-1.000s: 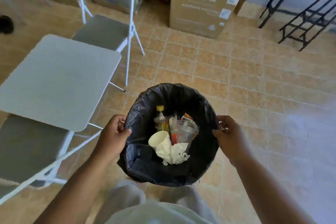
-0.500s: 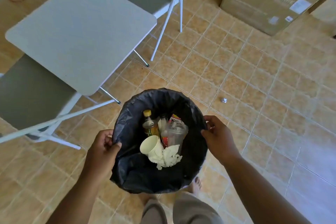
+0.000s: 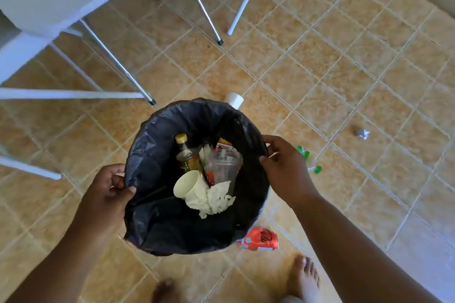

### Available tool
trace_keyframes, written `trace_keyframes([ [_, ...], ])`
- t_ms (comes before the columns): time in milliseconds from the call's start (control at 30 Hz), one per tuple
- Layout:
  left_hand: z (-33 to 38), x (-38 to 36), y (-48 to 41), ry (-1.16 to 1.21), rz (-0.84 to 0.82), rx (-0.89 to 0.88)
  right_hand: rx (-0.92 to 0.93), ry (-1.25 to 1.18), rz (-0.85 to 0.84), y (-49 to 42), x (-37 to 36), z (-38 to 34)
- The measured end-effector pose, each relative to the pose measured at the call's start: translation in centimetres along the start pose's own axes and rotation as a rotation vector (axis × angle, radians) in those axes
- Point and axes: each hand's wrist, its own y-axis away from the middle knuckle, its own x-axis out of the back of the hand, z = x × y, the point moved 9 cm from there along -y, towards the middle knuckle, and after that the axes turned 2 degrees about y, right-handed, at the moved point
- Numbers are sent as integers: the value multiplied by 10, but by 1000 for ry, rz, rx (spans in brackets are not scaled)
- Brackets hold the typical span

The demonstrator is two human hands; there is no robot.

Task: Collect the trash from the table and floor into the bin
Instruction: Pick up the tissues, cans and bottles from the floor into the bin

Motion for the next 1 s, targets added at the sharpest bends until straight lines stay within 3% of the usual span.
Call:
trace_keyframes([
  [300,-66,3,-104,-14,294,-81,235,38,-39,-110,-74,32],
  [567,-66,-1,-139,59,329,-169,386,118,-83,-146,-85,16],
  [767,-49,-8,-132,-198,372,-229,444,287,15,-149,-85,5],
  [1000,-27,-13,-132,-378,405,-448,756,595,98,-131,-101,-14],
])
